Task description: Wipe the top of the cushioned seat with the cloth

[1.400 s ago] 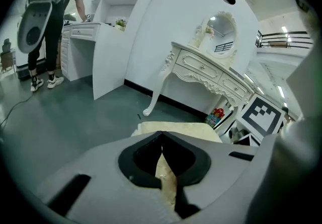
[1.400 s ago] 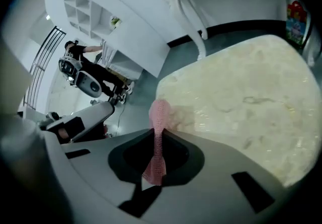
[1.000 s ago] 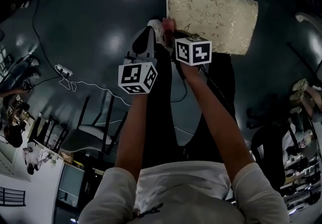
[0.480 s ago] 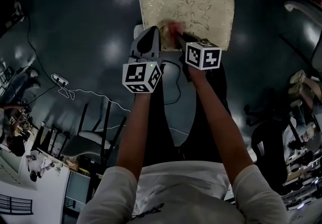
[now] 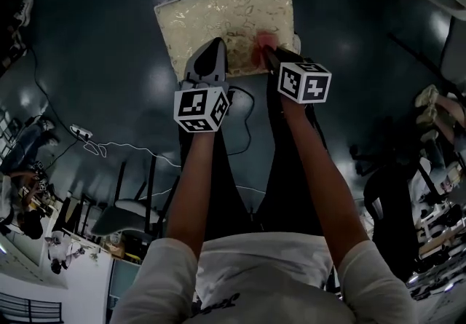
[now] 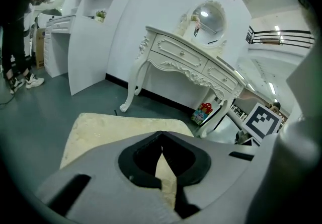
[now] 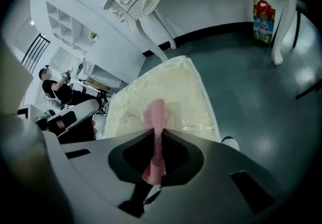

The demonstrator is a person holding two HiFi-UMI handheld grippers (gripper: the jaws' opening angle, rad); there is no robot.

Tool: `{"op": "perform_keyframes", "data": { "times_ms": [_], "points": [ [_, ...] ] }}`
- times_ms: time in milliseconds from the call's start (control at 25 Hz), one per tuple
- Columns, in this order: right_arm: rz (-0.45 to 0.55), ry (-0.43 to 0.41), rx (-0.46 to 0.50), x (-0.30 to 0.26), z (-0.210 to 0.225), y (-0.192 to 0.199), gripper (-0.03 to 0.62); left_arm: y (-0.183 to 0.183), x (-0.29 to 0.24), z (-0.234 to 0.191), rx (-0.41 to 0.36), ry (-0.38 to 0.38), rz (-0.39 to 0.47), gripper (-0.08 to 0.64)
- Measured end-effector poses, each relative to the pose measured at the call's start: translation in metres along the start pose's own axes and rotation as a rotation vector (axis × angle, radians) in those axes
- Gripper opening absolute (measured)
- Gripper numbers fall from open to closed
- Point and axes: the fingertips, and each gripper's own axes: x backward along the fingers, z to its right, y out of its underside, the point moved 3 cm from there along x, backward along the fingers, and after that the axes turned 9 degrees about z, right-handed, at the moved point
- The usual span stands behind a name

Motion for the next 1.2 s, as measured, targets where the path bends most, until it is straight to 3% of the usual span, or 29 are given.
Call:
{"op": "perform_keyframes", "data": {
  "times_ms": [360,760,960,1200],
  "points": [
    [0.035,0.11,0.073,0.034,0.056,-0.018,0.026,0.006,-0.023,0.05,-0.027,0.056,-0.001,0.014],
    [0.019,0.198,0.0,0.029,0.085,-0.018,0.026,-0.001,-0.003,0.022,-0.01,0.008,0.014,0.014],
    [0.129,0.113,-0.058,0.035,0.03,-0.026,0.028,-0.029,0.028,-0.023,-0.023,-0.041,0.06,0.015],
    [0.014,-0.073,0.031,-0.021,-0.089,0.025,0.028,-0.042,0.066,-0.089,-0.022,-0.107,0.063,0.014]
  ]
}}
